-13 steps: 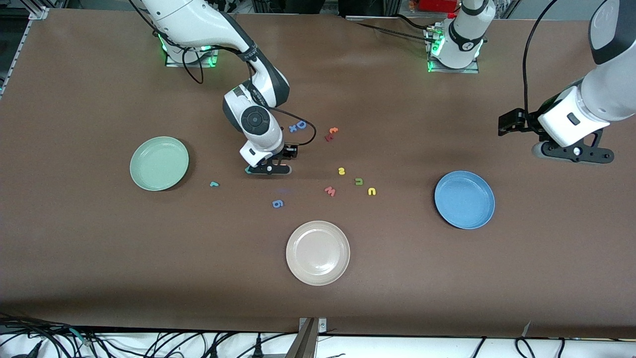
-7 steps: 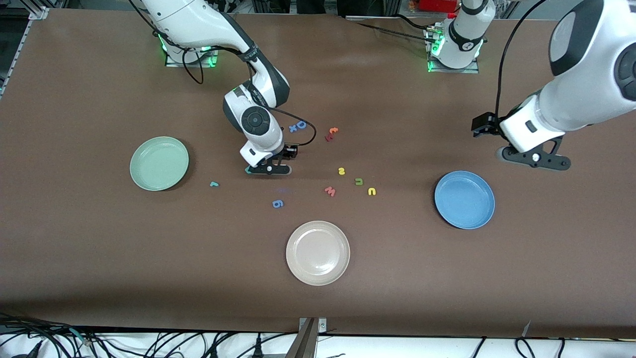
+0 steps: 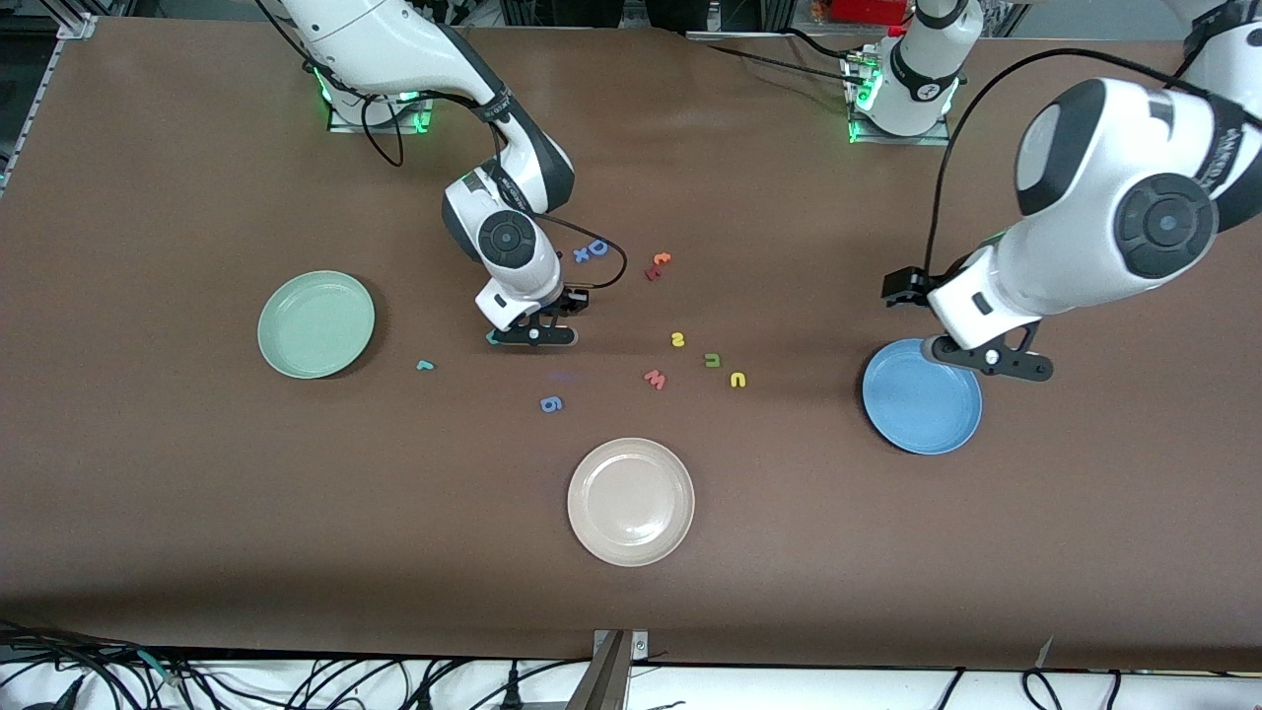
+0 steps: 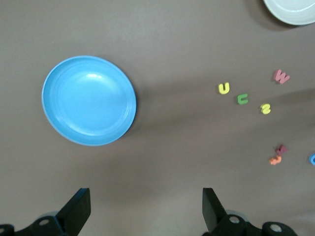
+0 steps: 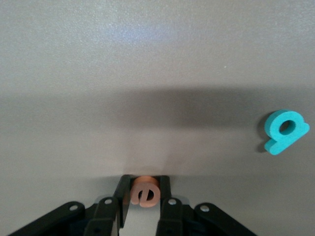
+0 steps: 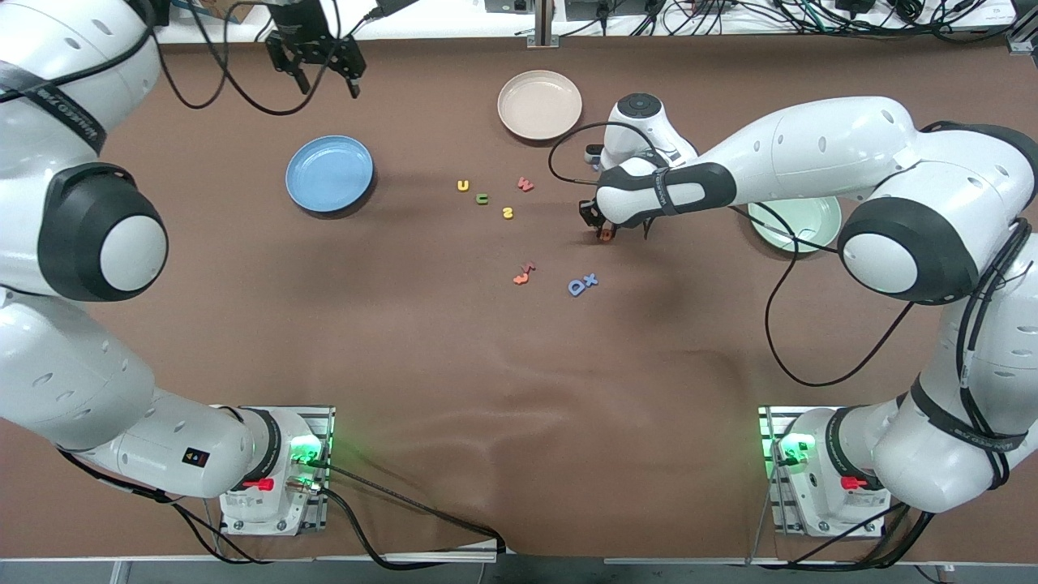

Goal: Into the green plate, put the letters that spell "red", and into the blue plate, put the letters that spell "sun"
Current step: 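Place the e on the green plate while the left gripper reaches the u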

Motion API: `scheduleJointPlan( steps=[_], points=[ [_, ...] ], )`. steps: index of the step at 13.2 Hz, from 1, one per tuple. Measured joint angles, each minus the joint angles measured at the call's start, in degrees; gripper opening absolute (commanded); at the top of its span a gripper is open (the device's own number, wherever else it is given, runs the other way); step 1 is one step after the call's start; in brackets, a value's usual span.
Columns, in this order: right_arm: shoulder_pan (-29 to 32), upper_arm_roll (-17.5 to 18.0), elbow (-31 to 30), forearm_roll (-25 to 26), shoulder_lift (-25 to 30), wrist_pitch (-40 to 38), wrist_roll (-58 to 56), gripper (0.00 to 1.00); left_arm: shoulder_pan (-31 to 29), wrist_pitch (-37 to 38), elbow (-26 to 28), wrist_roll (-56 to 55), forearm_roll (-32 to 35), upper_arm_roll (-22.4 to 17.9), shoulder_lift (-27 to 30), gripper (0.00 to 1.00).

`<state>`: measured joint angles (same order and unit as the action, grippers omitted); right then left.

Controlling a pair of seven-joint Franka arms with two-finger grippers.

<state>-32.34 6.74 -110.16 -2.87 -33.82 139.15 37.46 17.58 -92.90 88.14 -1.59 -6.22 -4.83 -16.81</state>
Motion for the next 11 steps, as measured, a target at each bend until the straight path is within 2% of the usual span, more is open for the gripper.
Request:
scheduleJointPlan(
  steps=[2,4,8,11],
  points=[
    [0.04,-0.13,0.21,0.00,0.52,-0.61,0.00,0.00,0.32,-2.14,0.02,-0.28,-0.01,0.02,-1.49,1.00],
    [0.16,-1.77,0.97,0.00,2.96,-5.34,-0.08,0.00,0.80,-5.53,0.14,-0.30,-0.22,0.06,-3.99,1.00],
    [0.77,-8.07,1.97,0.00,9.85,-16.44,-5.61,0.00,4.73,-13.58,0.40,-6.88,-0.48,0.49,-11.30,1.00],
    [0.83,-14.26,1.97,0.00,12.34,-21.77,-13.84,0.00,7.15,-16.86,0.39,-9.83,-0.49,0.61,-14.15,1.00]
  ],
)
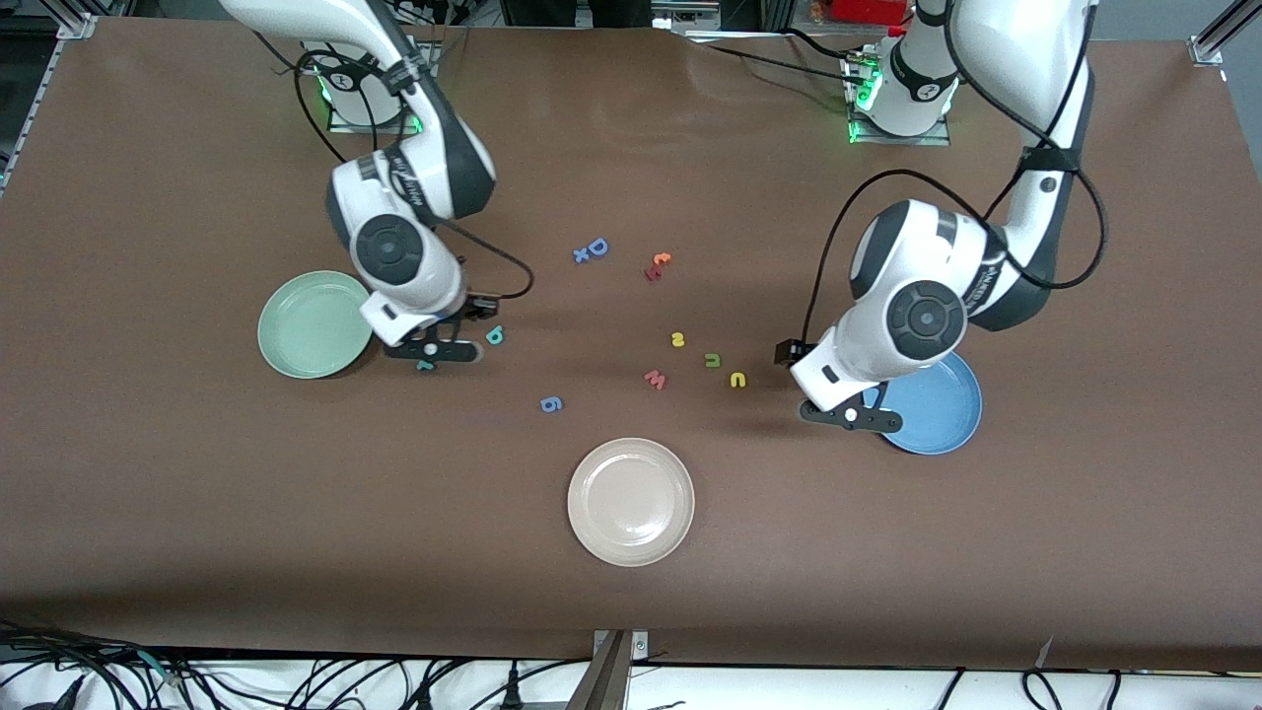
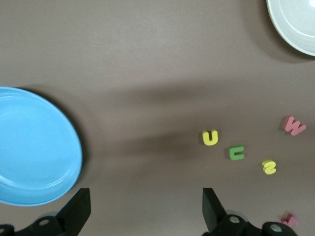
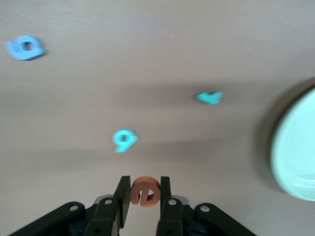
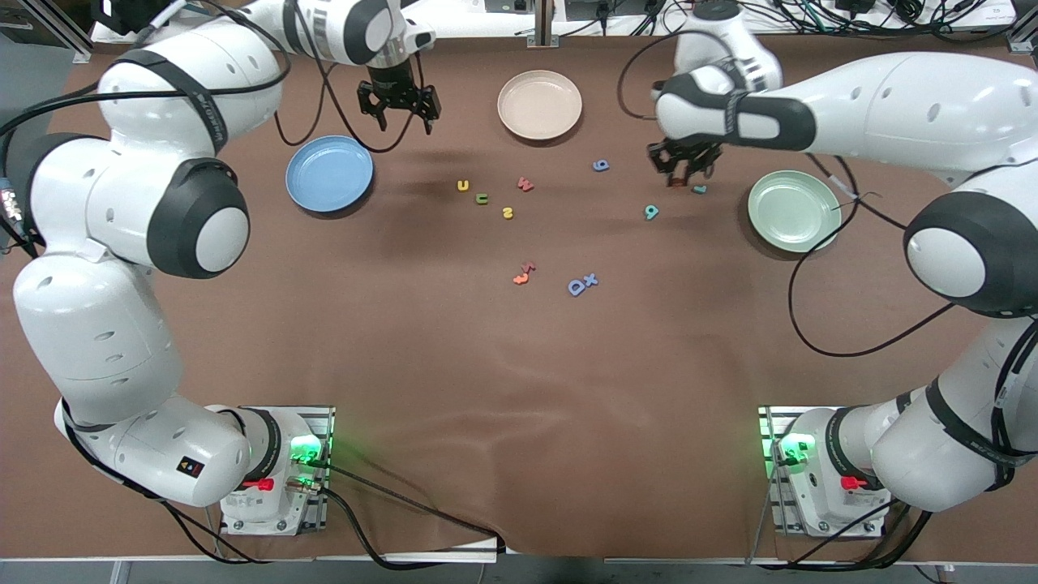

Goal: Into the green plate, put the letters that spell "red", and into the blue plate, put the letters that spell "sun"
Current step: 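Place the e on the green plate while the left gripper reaches the u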

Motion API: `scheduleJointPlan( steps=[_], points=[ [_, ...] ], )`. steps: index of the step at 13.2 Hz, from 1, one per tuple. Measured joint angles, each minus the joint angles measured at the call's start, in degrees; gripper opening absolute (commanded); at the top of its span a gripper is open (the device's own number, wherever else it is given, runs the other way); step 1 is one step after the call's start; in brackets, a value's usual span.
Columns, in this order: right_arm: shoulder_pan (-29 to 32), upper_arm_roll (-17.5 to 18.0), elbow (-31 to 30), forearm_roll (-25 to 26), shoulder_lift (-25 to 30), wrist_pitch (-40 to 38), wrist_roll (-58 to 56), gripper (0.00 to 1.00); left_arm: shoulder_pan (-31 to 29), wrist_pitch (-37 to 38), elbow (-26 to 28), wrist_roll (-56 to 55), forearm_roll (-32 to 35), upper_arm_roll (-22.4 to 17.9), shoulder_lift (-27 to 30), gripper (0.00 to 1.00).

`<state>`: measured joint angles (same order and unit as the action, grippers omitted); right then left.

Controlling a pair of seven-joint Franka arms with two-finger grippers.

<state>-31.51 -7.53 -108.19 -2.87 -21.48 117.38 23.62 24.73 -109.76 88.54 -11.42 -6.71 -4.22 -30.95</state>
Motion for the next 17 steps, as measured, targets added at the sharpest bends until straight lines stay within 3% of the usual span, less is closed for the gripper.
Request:
scheduleJointPlan(
  steps=[5,7,11,17],
  points=[
    [0.37,-11.98,-0.57,0.00,0.09,-5.45,-14.87,0.00,0.00,-7.01,0.36,-6.15,-0.02,2.66,-3.87,1.00],
    [1.93,-15.07,-1.54,0.00,-0.37,-5.71,-20.12,0.00,0.07,-11.02,0.55,-9.05,-0.02,4.27,-6.12,1.00],
    [8.05,-15.56,-2.66,0.00,-3.28,-5.22,-26.31,0.00,0.63,-17.69,0.72,-12.96,-0.02,5.99,-10.59,1.00],
    [13.38,-15.52,-2.78,-0.01,-8.92,-3.12,-33.57,0.01,1.61,-21.44,3.73,-14.93,-0.02,6.02,-11.03,1.00]
  ],
)
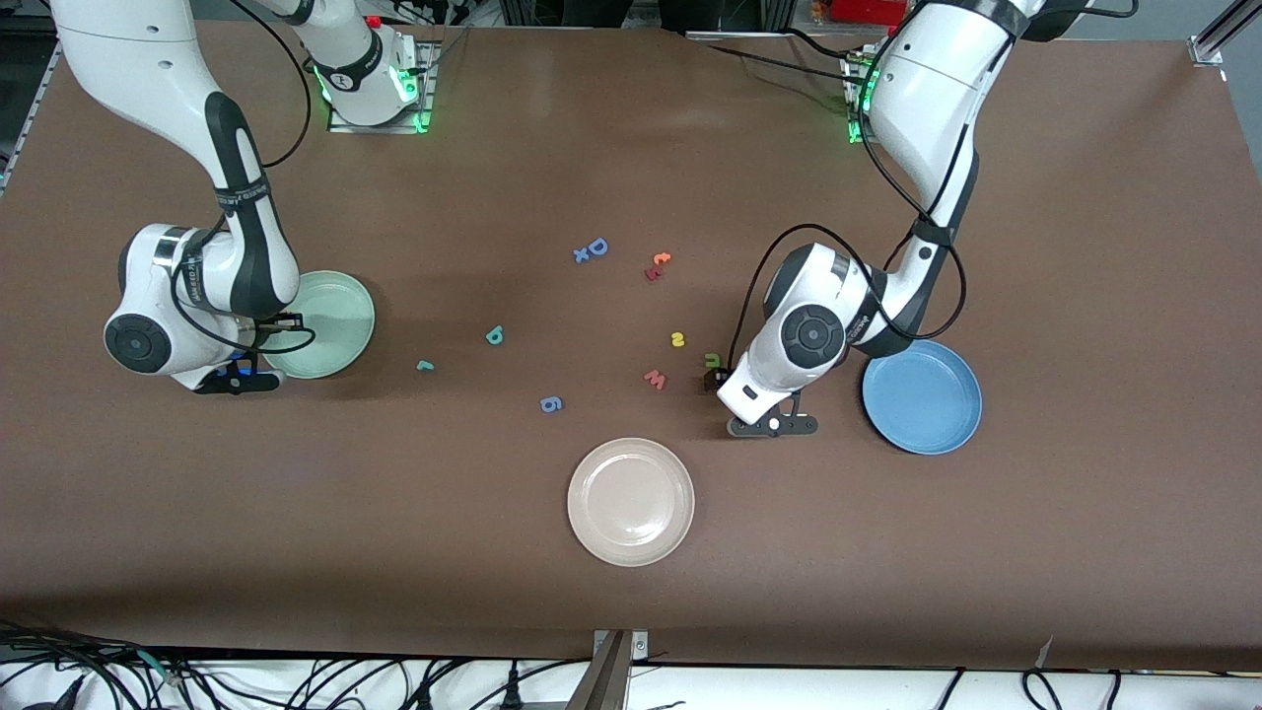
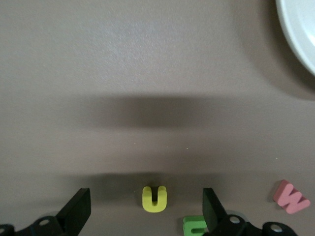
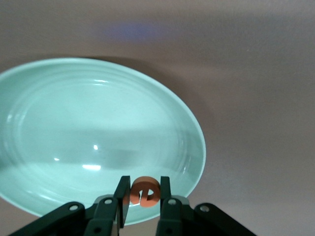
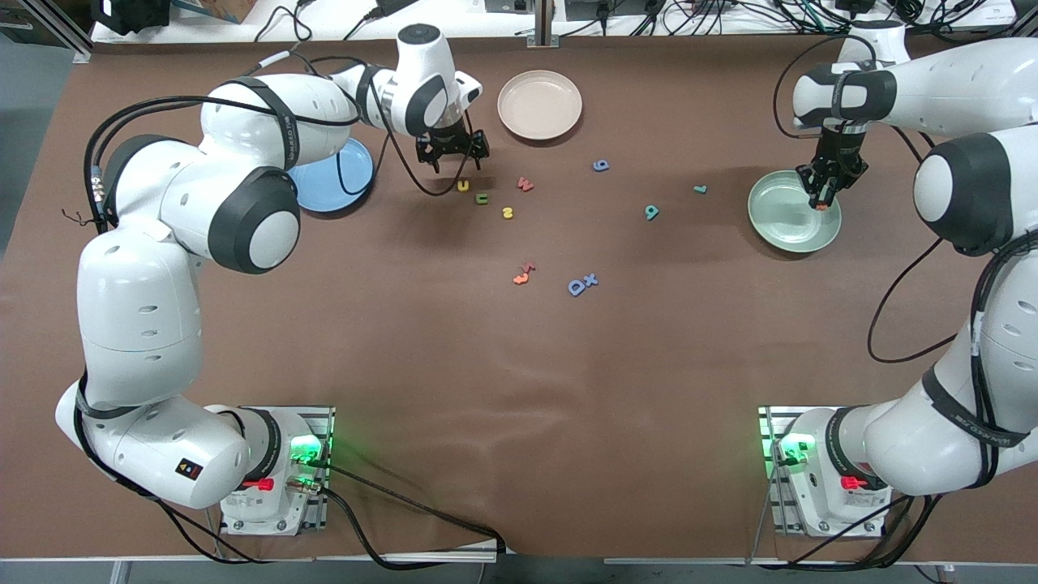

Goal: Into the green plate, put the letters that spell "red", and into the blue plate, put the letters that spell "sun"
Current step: 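Place the e on the green plate while the left gripper reaches the u, then reach the right gripper to the teal g while the left grasps the u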

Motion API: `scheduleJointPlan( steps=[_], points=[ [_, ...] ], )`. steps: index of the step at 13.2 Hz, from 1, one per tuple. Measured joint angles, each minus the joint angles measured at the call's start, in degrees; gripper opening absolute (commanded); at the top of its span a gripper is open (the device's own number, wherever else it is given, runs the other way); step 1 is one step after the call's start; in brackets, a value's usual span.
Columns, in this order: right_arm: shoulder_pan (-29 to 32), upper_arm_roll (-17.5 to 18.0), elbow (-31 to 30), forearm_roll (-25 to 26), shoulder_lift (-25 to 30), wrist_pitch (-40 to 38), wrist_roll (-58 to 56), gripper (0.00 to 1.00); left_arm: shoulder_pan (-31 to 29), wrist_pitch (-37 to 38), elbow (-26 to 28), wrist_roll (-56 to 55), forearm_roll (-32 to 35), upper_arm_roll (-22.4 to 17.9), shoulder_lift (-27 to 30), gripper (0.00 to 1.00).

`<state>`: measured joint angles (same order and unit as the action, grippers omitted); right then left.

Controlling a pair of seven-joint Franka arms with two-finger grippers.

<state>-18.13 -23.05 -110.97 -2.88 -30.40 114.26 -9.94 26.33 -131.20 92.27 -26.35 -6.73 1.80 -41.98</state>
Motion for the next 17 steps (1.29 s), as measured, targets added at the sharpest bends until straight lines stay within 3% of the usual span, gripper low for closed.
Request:
scheduleJointPlan(
  steps=[2,3,5,6,8,12,17],
  points=[
    [-0.02,0.23,-0.04,0.00,-0.35,0.00,-0.01,0.15,1.16,-3.77,2.97,-1.68,0.00,0.04,0.29,1.00],
    [-0.02,0.34,-0.05,0.00,-0.39,0.00,-0.01,0.29,1.62,-4.35,3.67,-2.42,0.00,0.05,0.42,1.00],
    [-0.02,0.43,-0.05,0.00,-0.39,0.00,-0.01,0.70,1.92,-4.73,4.43,-2.81,0.00,0.04,0.78,1.00],
    [-0.03,0.44,-0.05,0.00,-0.39,0.02,-0.01,0.79,1.92,-4.82,4.78,-2.82,0.00,-0.01,1.02,1.00],
    [-0.04,0.49,0.11,-0.01,-0.33,0.18,-0.01,0.86,1.92,-5.31,5.63,-2.83,0.00,-0.11,1.52,0.99],
    [-0.34,1.57,1.54,-1.03,0.77,0.19,0.34,0.86,1.92,-7.05,6.63,-2.83,0.00,-0.15,1.80,0.92],
    [-0.77,7.38,1.70,-5.96,3.34,0.13,8.87,0.86,1.92,-8.03,6.98,-2.83,0.22,-0.16,1.80,0.66]
  ],
)
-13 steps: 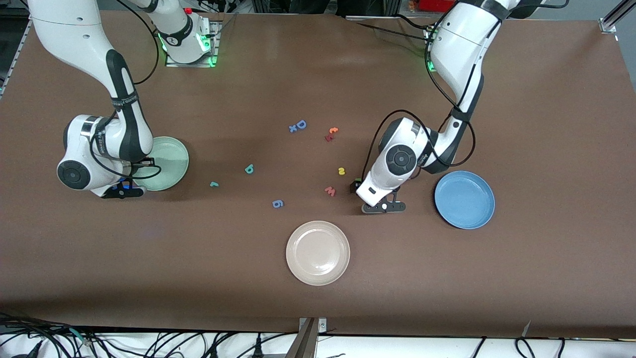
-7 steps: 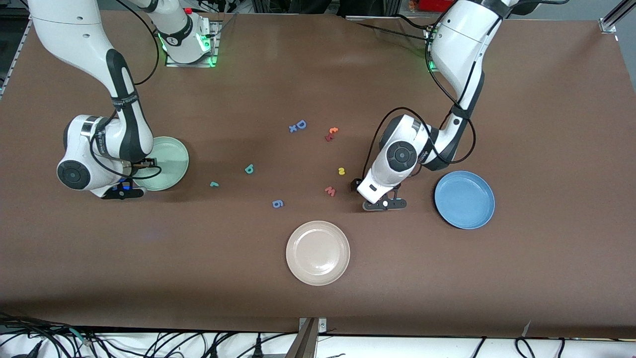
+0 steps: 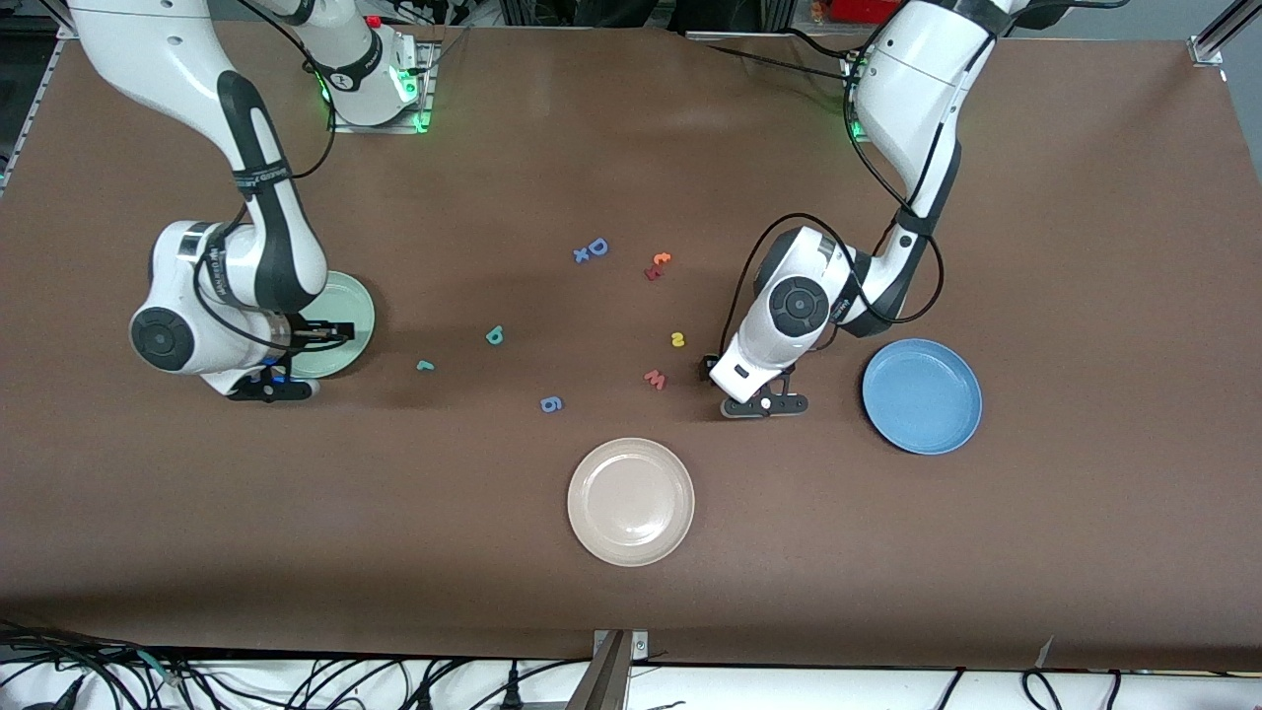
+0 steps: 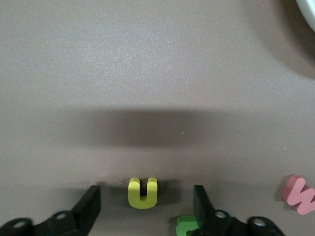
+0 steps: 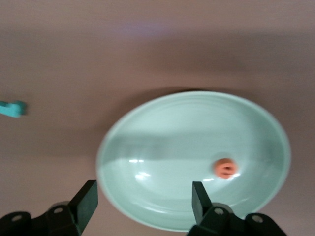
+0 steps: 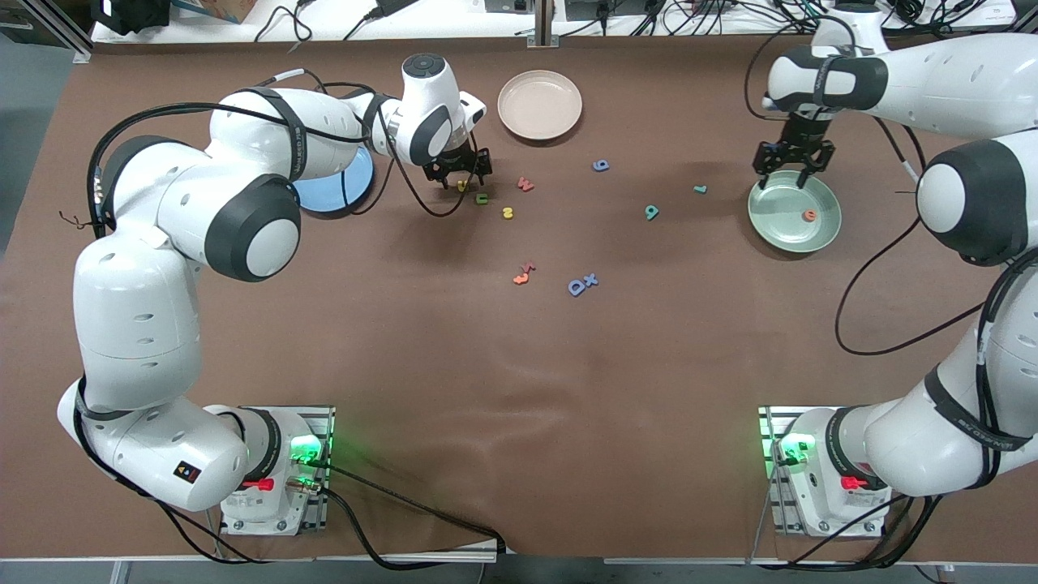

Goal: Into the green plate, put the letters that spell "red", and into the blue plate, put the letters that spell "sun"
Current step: 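Reach the right gripper to the teal g while the left grasps the u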

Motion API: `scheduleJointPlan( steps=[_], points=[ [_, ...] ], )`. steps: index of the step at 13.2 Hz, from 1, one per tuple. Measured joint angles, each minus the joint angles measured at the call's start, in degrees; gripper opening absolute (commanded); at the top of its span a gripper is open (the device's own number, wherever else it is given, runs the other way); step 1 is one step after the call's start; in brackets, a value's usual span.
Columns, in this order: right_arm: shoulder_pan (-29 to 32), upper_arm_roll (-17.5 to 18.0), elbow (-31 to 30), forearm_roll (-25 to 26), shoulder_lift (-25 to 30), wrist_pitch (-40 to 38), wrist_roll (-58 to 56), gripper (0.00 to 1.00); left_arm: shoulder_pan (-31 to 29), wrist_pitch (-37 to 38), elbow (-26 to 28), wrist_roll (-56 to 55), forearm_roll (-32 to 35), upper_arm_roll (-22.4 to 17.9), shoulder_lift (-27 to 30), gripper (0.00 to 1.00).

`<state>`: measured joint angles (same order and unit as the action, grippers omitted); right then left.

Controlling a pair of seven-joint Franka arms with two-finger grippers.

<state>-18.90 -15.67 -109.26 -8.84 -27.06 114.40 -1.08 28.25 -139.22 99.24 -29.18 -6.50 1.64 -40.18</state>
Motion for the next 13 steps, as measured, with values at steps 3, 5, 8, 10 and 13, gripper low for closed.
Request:
scheduleJointPlan(
  steps=[3,5,8,10,13],
  points=[
    [-0.13,5.97,1.04,-0.04,0.92,0.01,11.28,0.86,0.00,-0.23,0.22,0.01,0.12,-0.02,0.00,0.56],
    [-0.25,10.38,2.19,-0.04,1.11,0.07,19.43,0.85,0.00,-1.40,0.87,0.01,0.15,-0.03,0.00,0.56],
    [-1.99,14.24,2.60,-0.04,1.01,2.95,29.75,0.86,-0.02,-1.88,1.19,0.03,0.19,-0.17,0.09,0.48],
    [-4.81,14.53,2.56,-0.04,0.60,5.36,35.40,0.86,-0.02,-1.88,1.23,0.03,0.20,-0.19,0.12,0.42],
    [-7.97,14.61,1.28,-0.04,-0.55,9.80,40.13,0.86,-0.03,-1.88,1.27,0.06,0.26,-0.36,0.24,0.35]
  ],
)
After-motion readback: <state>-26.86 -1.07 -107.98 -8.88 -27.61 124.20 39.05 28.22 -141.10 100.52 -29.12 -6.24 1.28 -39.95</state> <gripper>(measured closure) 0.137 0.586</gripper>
